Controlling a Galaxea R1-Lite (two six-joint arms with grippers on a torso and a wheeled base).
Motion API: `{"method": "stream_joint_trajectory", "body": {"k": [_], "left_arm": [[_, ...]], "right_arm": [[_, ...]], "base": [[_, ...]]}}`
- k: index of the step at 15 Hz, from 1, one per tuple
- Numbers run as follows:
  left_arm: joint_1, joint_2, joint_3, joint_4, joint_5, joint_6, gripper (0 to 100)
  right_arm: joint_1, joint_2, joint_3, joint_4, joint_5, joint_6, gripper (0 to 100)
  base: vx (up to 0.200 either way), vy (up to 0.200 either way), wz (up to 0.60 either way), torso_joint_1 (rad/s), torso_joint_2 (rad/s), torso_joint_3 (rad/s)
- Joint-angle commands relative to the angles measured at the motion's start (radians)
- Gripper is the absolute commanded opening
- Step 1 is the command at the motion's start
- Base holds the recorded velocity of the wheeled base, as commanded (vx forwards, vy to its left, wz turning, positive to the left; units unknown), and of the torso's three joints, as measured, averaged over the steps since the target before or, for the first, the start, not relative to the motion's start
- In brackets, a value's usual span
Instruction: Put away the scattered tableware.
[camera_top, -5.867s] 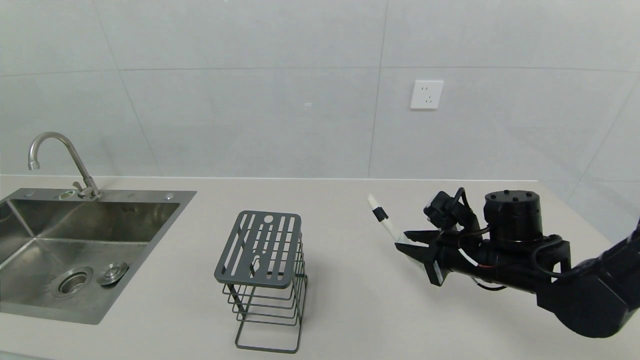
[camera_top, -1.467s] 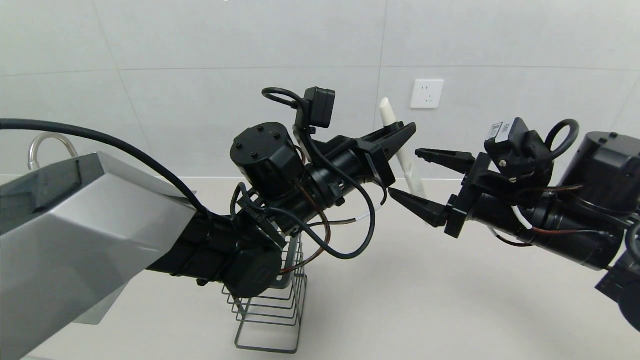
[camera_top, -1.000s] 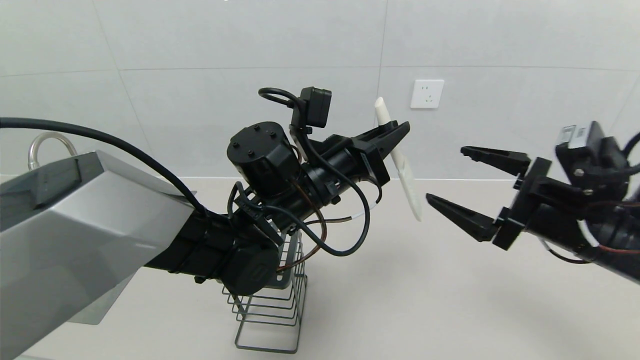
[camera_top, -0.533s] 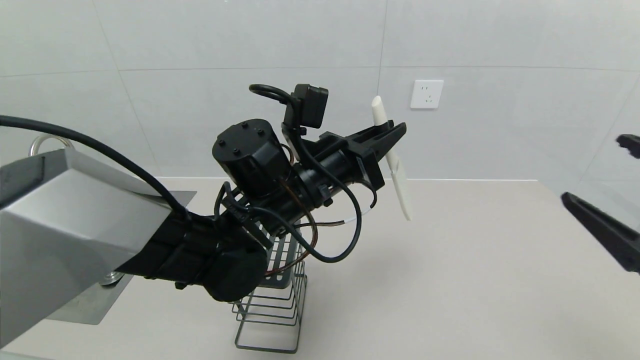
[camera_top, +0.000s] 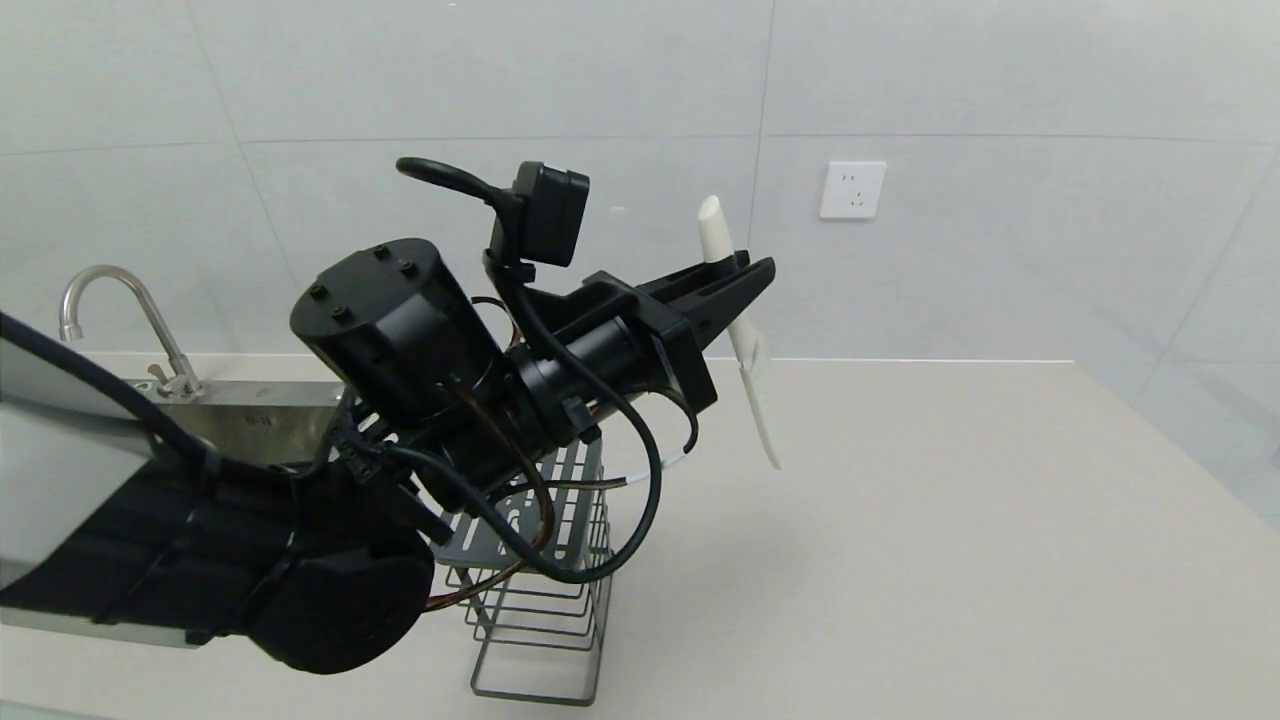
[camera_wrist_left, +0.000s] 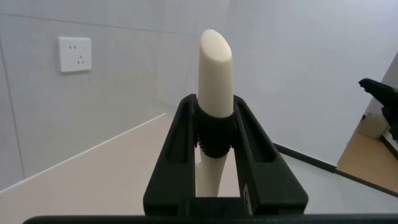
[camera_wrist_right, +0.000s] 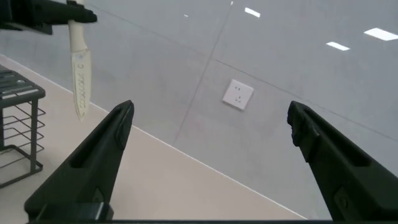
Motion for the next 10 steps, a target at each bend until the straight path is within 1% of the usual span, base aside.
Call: {"method": "stream_joint_trajectory", "body": {"k": [1,3,4,6,7,9,10], "left_arm": [[0.0,-0.051,0.029,0.0,0.0,0.017,0],[0.0,-0.064,0.046,0.0,0.0,0.042,0],[0.002,-0.081,0.071,0.001,0.0,0.05,0],[0.011,-0.087,0.079,0.001,0.002,0.051,0],[0.017,-0.089,0.079,0.001,0.002,0.051,0],[0.048,-0.115,0.079,0.006,0.002,0.051,0],[0.06,-0.135,0.082,0.014,0.002,0.051,0]], "right_arm": [[-0.03,-0.265,0.045,0.108,-0.002,-0.001,100],[-0.028,-0.355,0.069,0.173,-0.002,-0.001,100],[-0.03,-0.446,0.123,0.257,-0.027,0.006,100],[-0.011,-0.498,0.124,0.415,-0.151,0.029,100],[-0.011,-0.498,0.124,0.452,-0.183,0.055,100],[-0.011,-0.5,0.124,0.69,-0.311,0.185,100],[-0.011,-0.5,0.124,0.719,-0.331,0.237,100]], "base": [[0.0,0.0,0.0,0.0,0.0,0.0],[0.0,0.0,0.0,0.0,0.0,0.0],[0.0,0.0,0.0,0.0,0.0,0.0],[0.0,0.0,0.0,0.0,0.0,0.0],[0.0,0.0,0.0,0.0,0.0,0.0],[0.0,0.0,0.0,0.0,0.0,0.0],[0.0,0.0,0.0,0.0,0.0,0.0]]}}
